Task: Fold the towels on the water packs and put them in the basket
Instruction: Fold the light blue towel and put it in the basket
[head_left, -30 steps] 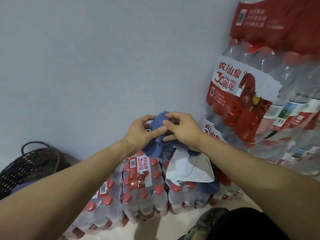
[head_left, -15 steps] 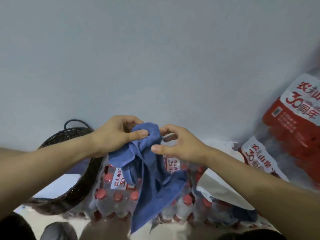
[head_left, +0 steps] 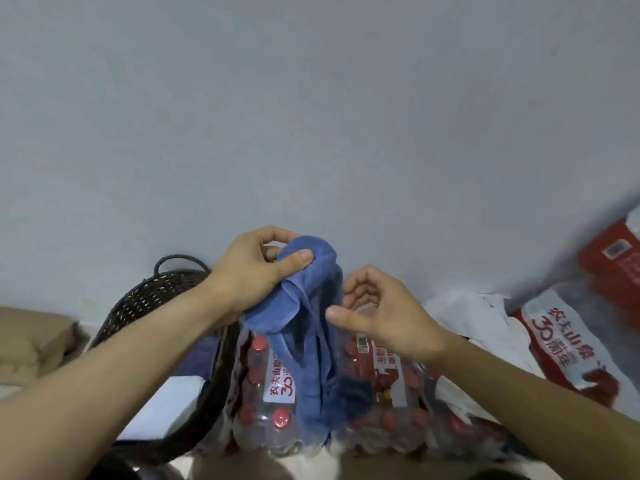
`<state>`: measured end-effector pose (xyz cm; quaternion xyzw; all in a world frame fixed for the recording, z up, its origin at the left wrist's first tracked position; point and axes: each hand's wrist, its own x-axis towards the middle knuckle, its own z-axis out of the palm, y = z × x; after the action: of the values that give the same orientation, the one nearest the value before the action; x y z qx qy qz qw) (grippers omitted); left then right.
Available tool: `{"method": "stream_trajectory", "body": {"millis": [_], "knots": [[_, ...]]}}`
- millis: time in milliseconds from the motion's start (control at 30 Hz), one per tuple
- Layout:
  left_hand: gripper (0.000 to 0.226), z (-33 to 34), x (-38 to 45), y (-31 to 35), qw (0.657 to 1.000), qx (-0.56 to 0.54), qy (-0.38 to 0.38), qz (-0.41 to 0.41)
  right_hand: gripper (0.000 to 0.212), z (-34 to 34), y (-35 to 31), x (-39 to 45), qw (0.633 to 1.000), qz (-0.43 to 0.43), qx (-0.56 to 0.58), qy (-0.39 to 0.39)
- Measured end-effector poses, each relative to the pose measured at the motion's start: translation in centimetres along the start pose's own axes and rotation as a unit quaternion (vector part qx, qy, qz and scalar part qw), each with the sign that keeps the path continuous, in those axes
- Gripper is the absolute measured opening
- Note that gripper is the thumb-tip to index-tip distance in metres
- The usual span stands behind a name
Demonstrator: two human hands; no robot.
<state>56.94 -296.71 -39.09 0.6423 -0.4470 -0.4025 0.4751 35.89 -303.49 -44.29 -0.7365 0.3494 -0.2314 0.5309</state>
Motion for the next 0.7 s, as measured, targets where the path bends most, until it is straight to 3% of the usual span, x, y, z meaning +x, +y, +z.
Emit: {"method": "stream_trajectory", "body": {"millis": [67,167,233,333,400,600,700], "knots": [[0.024,0.3,0.2,-0.1,0.999,-0.035,-0.003,-0.007,0.052,1.0,1.4,-0.2,0.997,0.055,-0.009,-0.05],[0.027,0.5,0.5,-0.3,0.997,-0.07,-0.029,-0.014,0.023,2.5,3.1,-0.2,0.993,0.098,-0.036,-0.063],[0.029,0.4,0.6,-0.4,0.995,-0.087,-0.041,-0.014,0.017,2.8,3.5,0.0,0.993,0.098,-0.02,-0.063],[0.03,0.0,0.4,-0.6,0.993,-0.112,-0.042,-0.015,0.042,2.8,3.3,0.1,0.995,0.087,-0.019,-0.052],[0.031,-0.4,-0.1,-0.8,0.992,-0.116,-0.049,-0.009,0.042,3.3,2.5,-0.1,0.995,0.056,-0.046,-0.061],[0.031,-1.5,-1.9,-1.3,0.997,-0.059,-0.038,0.018,0.024,4.0,-0.2,0.0,0.996,0.021,0.05,-0.071],[0.027,-2.2,-2.2,-1.3,0.997,0.057,-0.007,0.055,0.018,3.0,-1.3,0.2,0.998,0.021,0.029,-0.047]]}}
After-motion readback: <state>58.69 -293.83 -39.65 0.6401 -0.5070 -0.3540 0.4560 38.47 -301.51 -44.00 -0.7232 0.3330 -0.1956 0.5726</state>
